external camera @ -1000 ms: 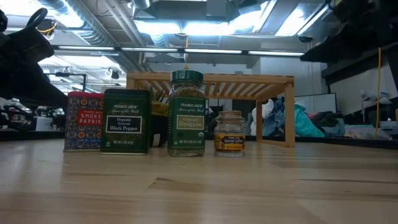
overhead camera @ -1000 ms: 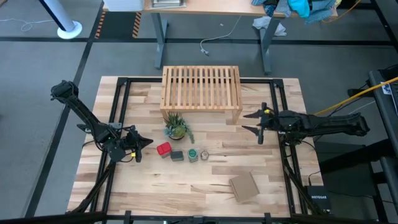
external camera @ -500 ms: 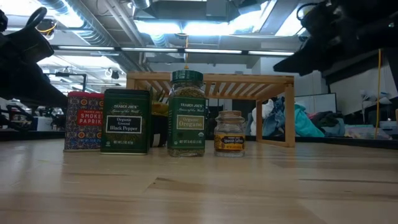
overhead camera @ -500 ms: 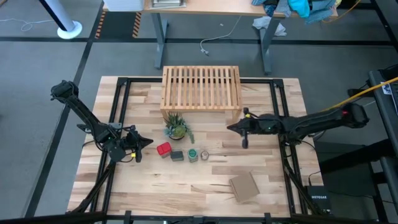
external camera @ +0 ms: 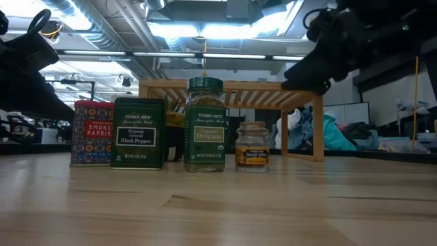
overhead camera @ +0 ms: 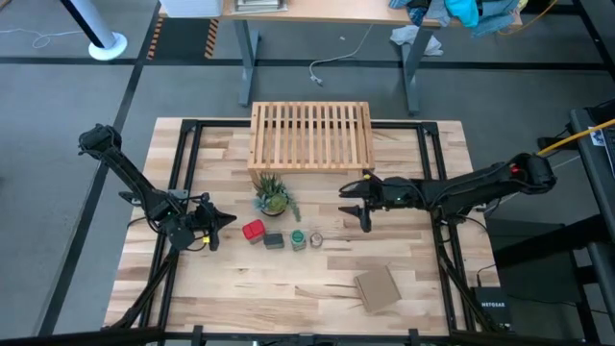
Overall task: Shelf spices
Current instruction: Put the brown seasoning bottle on the shelf
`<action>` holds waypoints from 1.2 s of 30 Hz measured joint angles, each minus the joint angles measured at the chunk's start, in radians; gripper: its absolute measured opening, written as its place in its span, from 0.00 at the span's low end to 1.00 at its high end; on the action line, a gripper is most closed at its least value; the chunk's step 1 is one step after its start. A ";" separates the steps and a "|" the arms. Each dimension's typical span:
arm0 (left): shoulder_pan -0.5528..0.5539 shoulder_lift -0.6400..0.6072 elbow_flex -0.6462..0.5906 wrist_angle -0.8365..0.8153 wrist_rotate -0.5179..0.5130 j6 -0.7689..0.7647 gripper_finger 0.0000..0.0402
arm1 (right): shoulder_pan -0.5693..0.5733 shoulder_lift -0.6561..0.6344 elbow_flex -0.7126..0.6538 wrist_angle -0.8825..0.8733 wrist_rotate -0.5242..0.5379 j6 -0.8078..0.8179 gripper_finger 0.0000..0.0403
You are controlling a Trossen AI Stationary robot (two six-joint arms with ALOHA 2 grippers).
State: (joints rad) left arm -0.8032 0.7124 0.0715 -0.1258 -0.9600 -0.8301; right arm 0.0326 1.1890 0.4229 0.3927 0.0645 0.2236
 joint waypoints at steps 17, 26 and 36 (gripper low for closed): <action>0.000 0.000 0.000 -0.021 0.017 0.000 0.01 | 0.001 0.214 0.137 -0.040 -0.225 0.120 0.63; 0.000 0.000 0.001 -0.025 0.018 0.000 0.01 | 0.008 0.326 0.153 -0.057 -0.226 0.200 0.63; 0.000 0.000 0.002 -0.028 0.018 0.000 0.01 | 0.107 0.426 0.153 0.060 -0.178 0.199 0.63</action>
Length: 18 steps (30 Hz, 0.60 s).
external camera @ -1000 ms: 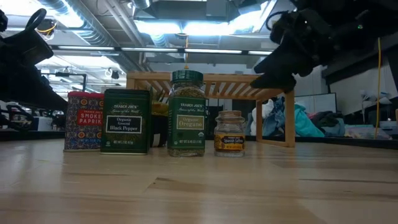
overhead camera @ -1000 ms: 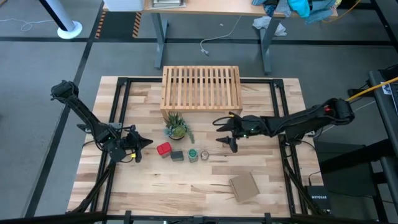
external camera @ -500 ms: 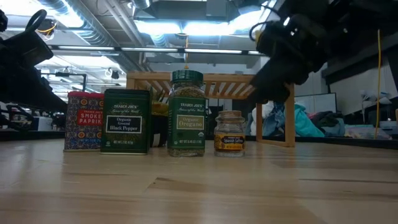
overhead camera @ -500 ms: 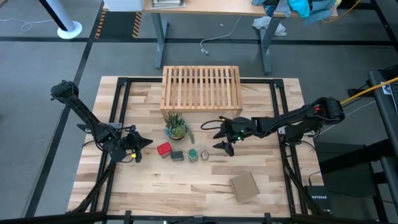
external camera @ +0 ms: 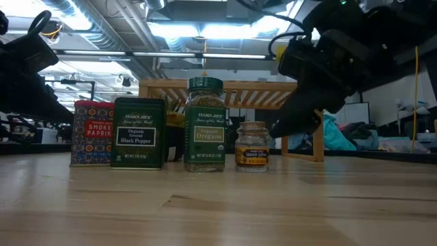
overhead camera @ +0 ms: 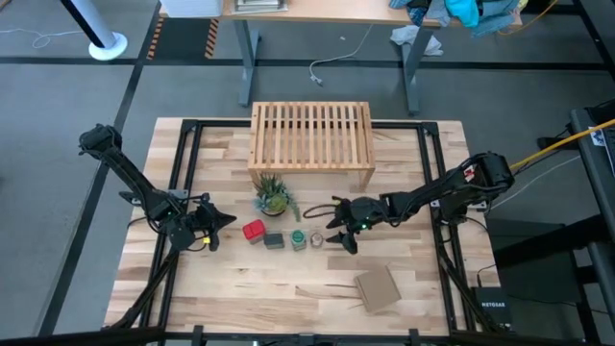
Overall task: Shelf spices
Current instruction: Put the brown seasoning bottle on the shelf
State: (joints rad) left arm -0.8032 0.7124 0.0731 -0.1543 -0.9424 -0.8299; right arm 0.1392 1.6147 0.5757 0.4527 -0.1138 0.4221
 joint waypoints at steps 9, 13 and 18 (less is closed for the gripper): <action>0.000 0.000 0.000 -0.002 0.000 0.000 0.01 | 0.073 0.075 0.021 0.021 0.163 -0.001 0.63; 0.000 0.000 0.000 -0.004 0.000 0.000 0.01 | 0.086 0.145 0.078 0.017 0.174 -0.011 0.63; 0.000 0.000 0.000 -0.005 0.020 0.000 0.01 | 0.090 0.227 0.141 0.007 0.165 -0.011 0.63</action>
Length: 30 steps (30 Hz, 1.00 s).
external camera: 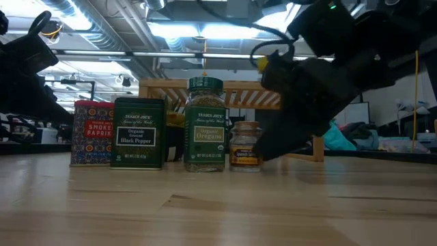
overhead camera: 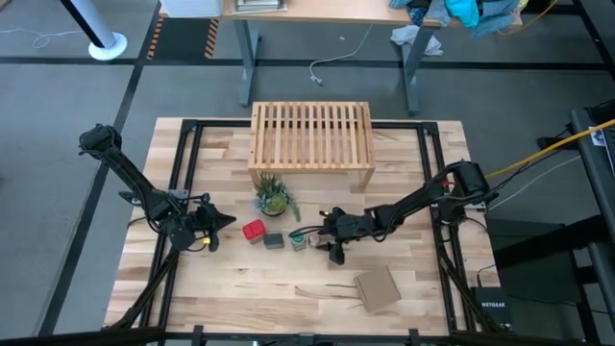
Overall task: Shelf spices
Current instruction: Put the brown seasoning bottle on the shelf
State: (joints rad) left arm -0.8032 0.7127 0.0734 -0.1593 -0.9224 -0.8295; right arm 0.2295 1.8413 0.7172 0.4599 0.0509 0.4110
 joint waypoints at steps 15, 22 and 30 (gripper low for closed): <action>0.000 0.002 0.000 -0.001 0.014 0.048 0.01 | 0.000 0.062 0.083 -0.001 0.009 0.000 0.63; 0.000 0.002 0.000 -0.001 0.014 0.052 0.01 | 0.000 0.062 0.083 -0.011 0.009 0.005 0.62; 0.000 0.002 0.000 -0.002 0.014 0.052 0.01 | 0.000 0.061 0.083 -0.008 -0.016 0.005 0.48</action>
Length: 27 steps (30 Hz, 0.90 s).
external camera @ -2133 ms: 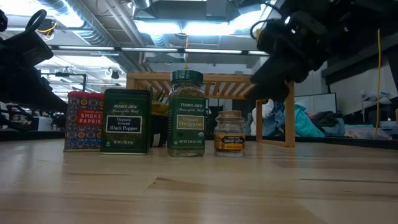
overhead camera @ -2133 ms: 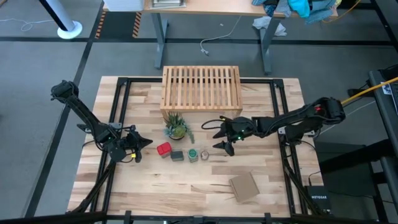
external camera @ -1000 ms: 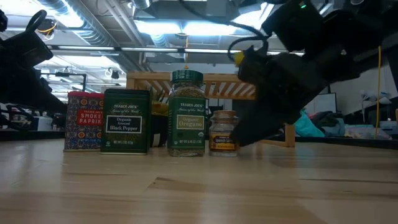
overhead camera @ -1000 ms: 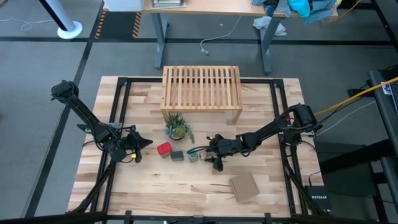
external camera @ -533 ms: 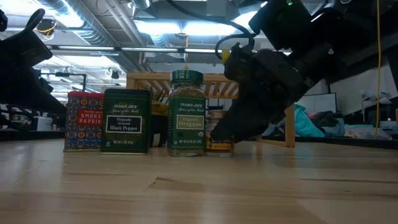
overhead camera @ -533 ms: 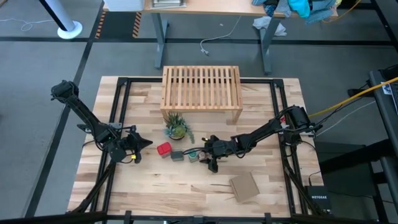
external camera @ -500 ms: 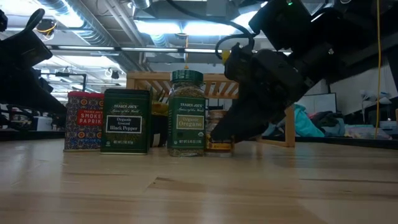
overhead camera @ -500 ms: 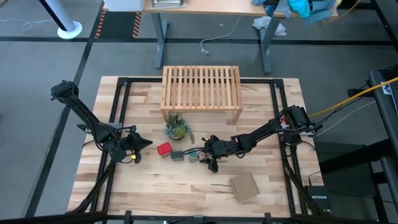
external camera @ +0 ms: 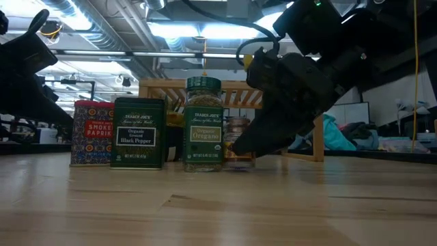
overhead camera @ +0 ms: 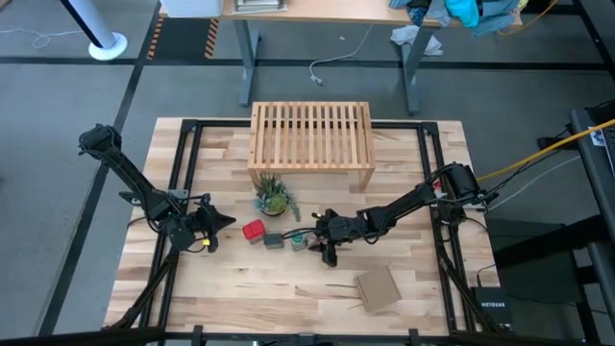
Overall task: Shelf spices
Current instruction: Put the brown seasoning bottle on the shelf
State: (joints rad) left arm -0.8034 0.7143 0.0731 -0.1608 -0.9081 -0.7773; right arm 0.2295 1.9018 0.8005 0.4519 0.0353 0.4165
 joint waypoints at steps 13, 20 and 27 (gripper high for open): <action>0.000 0.000 0.000 0.000 0.000 -0.005 0.01 | 0.000 -0.001 0.000 -0.001 -0.037 0.001 0.48; 0.000 0.000 0.000 0.000 0.000 -0.007 0.01 | -0.001 -0.001 -0.001 0.009 -0.056 -0.002 0.48; 0.000 0.000 0.000 0.000 0.000 -0.007 0.01 | -0.001 -0.007 -0.001 0.015 -0.099 -0.005 0.48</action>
State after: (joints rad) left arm -0.8033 0.7143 0.0727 -0.1608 -0.9081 -0.7845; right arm 0.2287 1.8952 0.7998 0.4668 -0.0641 0.4114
